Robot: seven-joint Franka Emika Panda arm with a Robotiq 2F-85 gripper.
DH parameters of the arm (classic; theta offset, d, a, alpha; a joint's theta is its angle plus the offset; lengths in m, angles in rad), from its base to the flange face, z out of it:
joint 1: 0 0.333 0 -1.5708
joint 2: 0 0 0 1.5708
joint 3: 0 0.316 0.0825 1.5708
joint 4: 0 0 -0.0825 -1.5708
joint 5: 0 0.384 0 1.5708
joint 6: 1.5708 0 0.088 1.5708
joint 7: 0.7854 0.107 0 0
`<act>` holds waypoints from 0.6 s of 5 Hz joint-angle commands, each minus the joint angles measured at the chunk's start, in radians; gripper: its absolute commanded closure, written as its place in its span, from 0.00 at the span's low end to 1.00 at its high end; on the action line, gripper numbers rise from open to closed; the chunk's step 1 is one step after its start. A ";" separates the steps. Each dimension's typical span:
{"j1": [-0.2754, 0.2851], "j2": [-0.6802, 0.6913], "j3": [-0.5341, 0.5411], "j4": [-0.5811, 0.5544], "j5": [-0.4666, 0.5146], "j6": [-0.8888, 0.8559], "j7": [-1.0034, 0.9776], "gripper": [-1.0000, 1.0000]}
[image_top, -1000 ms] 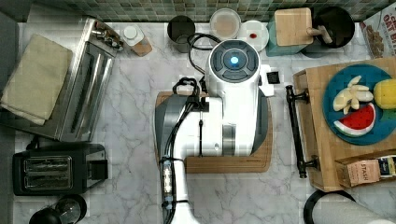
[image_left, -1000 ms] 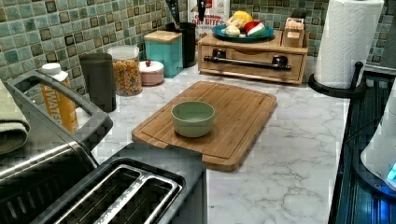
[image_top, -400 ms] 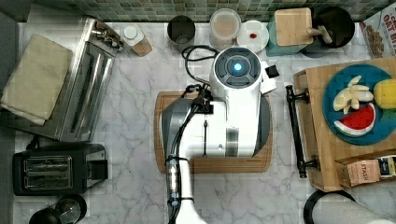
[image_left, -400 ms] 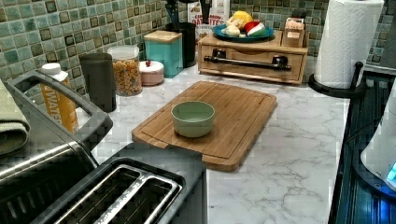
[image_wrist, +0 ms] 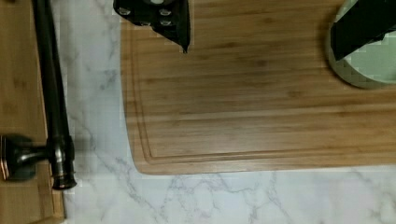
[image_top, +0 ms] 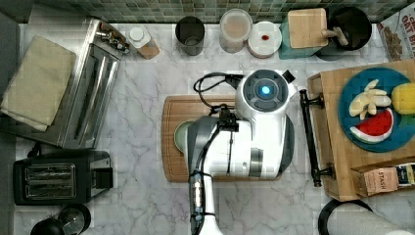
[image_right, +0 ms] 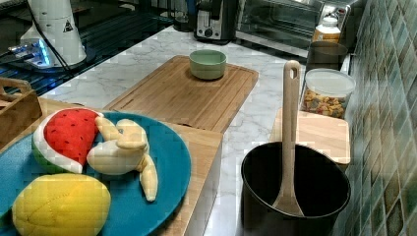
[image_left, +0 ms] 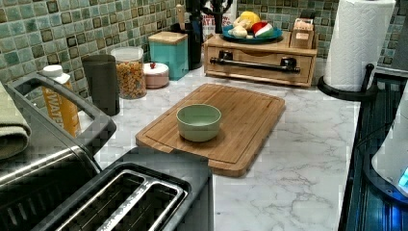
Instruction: Open the drawer.
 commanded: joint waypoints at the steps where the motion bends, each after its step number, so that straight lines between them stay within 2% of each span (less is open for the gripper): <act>1: -0.077 -0.101 -0.104 -0.141 -0.036 0.117 -0.255 0.00; 3: -0.100 -0.121 -0.135 -0.275 -0.076 0.315 -0.371 0.00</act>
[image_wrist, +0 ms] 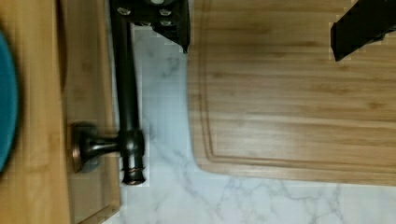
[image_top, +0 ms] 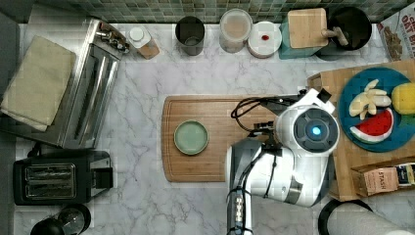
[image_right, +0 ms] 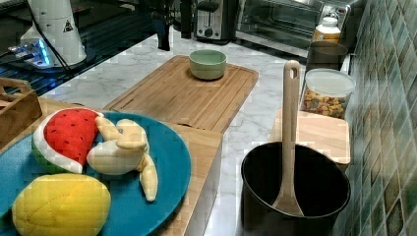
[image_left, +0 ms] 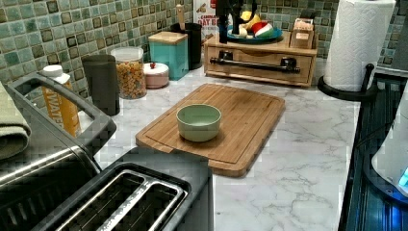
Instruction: Open the drawer.
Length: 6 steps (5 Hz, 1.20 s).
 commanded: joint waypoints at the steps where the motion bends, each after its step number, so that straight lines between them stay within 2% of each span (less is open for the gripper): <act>1: -0.067 -0.011 -0.042 -0.120 -0.033 0.156 -0.213 0.00; 3: -0.077 -0.016 -0.080 -0.183 -0.144 0.263 -0.157 0.00; 6: -0.103 0.095 -0.118 -0.197 -0.141 0.429 -0.185 0.00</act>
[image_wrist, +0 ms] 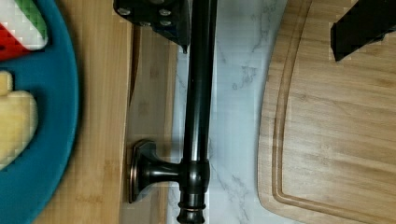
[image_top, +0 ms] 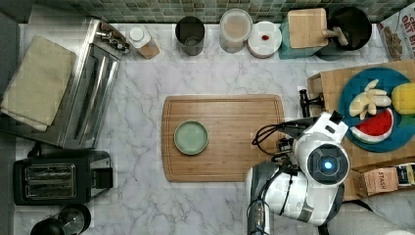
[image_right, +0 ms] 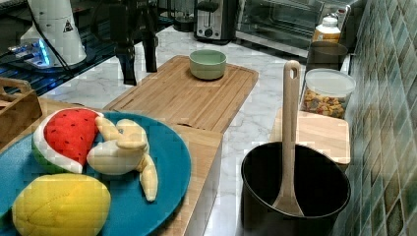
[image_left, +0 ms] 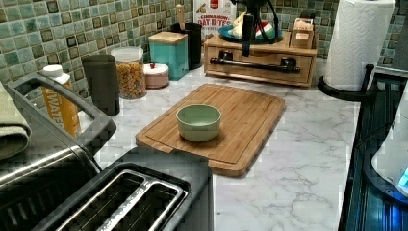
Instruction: Open the drawer.
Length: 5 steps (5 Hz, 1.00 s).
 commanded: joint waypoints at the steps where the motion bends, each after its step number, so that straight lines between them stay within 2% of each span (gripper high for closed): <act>1: -0.037 0.131 -0.044 0.019 -0.011 0.135 -0.019 0.00; 3: -0.036 0.195 -0.070 -0.007 -0.031 0.295 0.032 0.00; 4: -0.055 0.239 -0.035 0.032 0.030 0.286 -0.005 0.00; 5: -0.043 0.262 -0.030 0.061 0.029 0.215 0.024 0.00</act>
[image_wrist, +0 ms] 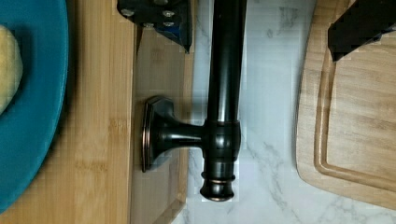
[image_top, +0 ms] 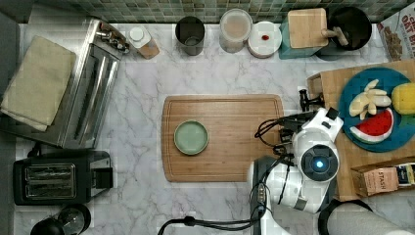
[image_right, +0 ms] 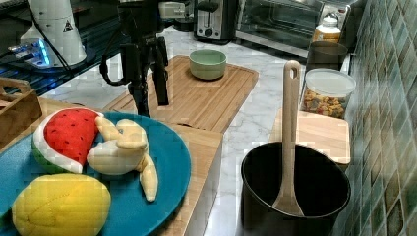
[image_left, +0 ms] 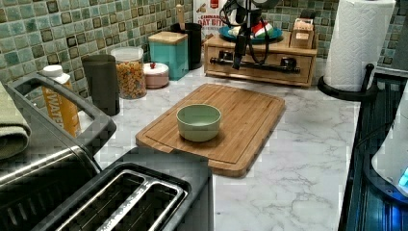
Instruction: Open the drawer.
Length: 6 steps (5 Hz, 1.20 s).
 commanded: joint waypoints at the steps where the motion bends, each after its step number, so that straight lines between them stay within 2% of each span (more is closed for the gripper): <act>1: -0.035 0.134 -0.013 0.071 0.058 -0.033 0.014 0.00; 2: -0.030 0.135 -0.012 0.060 0.071 -0.023 0.024 0.00; 3: 0.029 0.100 -0.039 0.046 0.031 -0.070 0.129 0.00; 4: -0.035 0.074 0.076 0.041 0.147 -0.141 0.029 0.00; 5: -0.028 0.098 0.136 0.082 0.224 -0.246 -0.047 0.00; 6: 0.010 0.132 0.176 0.093 0.277 -0.245 -0.068 0.00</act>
